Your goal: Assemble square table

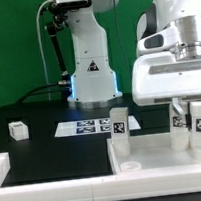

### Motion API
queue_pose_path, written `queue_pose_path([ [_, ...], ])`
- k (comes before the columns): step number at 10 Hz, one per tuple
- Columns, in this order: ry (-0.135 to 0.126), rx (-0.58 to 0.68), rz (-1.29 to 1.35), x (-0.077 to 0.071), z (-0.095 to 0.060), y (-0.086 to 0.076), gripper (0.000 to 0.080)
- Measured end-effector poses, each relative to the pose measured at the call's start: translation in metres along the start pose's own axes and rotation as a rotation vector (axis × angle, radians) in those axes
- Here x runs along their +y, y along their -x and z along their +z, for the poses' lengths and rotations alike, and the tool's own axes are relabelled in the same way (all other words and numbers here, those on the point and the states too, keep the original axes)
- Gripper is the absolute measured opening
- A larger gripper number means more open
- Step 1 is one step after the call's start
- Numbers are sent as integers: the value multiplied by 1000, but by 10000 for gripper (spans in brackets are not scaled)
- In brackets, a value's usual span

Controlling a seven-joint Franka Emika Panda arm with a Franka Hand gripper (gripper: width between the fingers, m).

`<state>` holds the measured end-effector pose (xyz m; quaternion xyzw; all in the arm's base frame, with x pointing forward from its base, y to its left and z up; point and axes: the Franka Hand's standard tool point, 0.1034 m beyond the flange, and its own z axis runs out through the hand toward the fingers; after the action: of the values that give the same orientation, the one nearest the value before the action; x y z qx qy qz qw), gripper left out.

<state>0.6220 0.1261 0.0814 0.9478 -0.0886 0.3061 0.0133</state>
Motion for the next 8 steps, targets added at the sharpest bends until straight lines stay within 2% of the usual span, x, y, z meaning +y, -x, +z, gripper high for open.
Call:
queue_pose_path([
  [4,4,-1,-42,3,1,-2,285],
  [5,7,-30,-65,7,-2,-4,285],
  [8,4,-46,-88,7,-6,-2,285],
])
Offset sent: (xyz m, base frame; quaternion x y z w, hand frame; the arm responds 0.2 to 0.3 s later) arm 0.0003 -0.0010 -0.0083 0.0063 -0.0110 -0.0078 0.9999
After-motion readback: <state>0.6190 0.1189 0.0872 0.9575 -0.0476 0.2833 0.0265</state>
